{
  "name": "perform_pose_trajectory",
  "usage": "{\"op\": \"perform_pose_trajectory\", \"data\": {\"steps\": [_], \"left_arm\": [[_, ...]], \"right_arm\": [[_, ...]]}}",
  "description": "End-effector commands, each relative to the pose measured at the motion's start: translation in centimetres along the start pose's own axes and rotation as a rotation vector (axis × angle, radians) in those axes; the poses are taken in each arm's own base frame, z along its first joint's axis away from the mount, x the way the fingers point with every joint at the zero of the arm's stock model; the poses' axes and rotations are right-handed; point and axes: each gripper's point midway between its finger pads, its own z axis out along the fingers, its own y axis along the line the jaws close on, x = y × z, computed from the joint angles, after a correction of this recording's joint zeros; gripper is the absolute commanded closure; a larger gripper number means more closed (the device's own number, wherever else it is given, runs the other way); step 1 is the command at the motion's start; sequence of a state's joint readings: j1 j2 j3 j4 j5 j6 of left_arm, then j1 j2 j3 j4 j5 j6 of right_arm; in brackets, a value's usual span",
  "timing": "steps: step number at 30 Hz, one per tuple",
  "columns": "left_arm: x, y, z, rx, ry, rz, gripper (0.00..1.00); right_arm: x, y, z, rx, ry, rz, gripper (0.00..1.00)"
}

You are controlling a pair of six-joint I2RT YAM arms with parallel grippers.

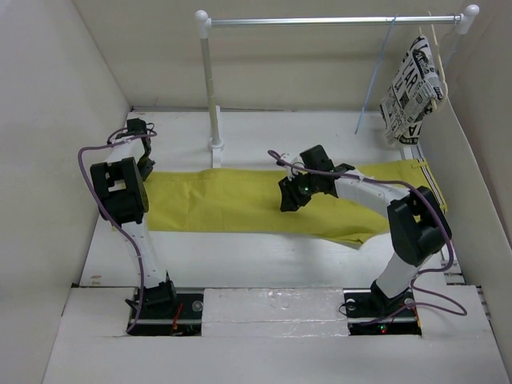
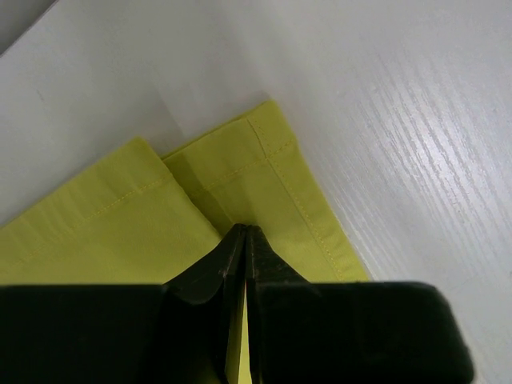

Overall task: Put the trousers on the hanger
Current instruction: Fold the trousers at the center of the board.

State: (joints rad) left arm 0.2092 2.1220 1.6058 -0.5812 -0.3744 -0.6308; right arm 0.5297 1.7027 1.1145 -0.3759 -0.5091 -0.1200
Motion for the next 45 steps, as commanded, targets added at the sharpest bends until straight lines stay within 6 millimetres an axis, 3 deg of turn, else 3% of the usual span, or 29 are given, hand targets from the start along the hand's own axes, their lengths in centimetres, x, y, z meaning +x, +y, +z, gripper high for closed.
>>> {"op": "perform_pose_trajectory", "data": {"steps": [1,5,7,8,10,11,16,23,32,34,37,45], "left_arm": [[-2.6,0.7,-3.7,0.013,-0.067,-0.039,1.0],[-2.5,1.0,-4.7,0.037,-0.069,-0.046,1.0],[-2.1,0.9,-4.4,0.035,-0.054,-0.022,1.0],[-1.3,1.1,-3.2,0.0,-0.023,-0.009,1.0],[-1.1,1.4,-2.7,-0.044,0.0,0.0,0.92],[-0.6,1.6,-1.9,-0.066,0.012,0.01,0.82],[-0.8,0.7,-1.9,-0.02,0.005,0.013,0.78],[-0.2,-0.5,-0.6,-0.012,0.056,0.035,0.79],[-0.3,0.4,-0.8,-0.043,0.046,0.05,0.91],[-0.9,1.5,-1.4,-0.089,0.014,0.031,0.79],[-1.8,1.3,-1.8,-0.076,-0.018,0.051,0.63],[-1.7,-0.6,-1.8,0.018,-0.008,0.018,0.61]], "right_arm": [[-2.1,-0.8,-0.7,0.026,-0.043,-0.035,0.56],[-2.1,-1.7,-0.7,0.032,-0.052,-0.025,0.55],[-2.3,-2.1,-0.7,0.03,-0.058,-0.025,0.56],[-2.5,-2.4,-0.9,0.035,-0.064,-0.021,0.55],[-2.6,-2.5,-1.0,0.035,-0.065,-0.027,0.55],[-2.6,-2.5,-1.0,0.035,-0.065,-0.031,0.56],[-2.0,-2.5,-0.8,0.036,-0.057,-0.028,0.56],[-1.2,-1.8,-0.2,0.01,-0.064,-0.021,0.55],[-0.8,-1.4,0.4,-0.003,-0.075,-0.016,0.55],[-0.9,-1.8,0.3,0.0,-0.079,-0.016,0.55],[-1.4,-2.4,0.0,-0.001,-0.09,-0.02,0.55],[-1.2,-2.5,0.7,-0.027,-0.076,-0.027,0.55]]}}
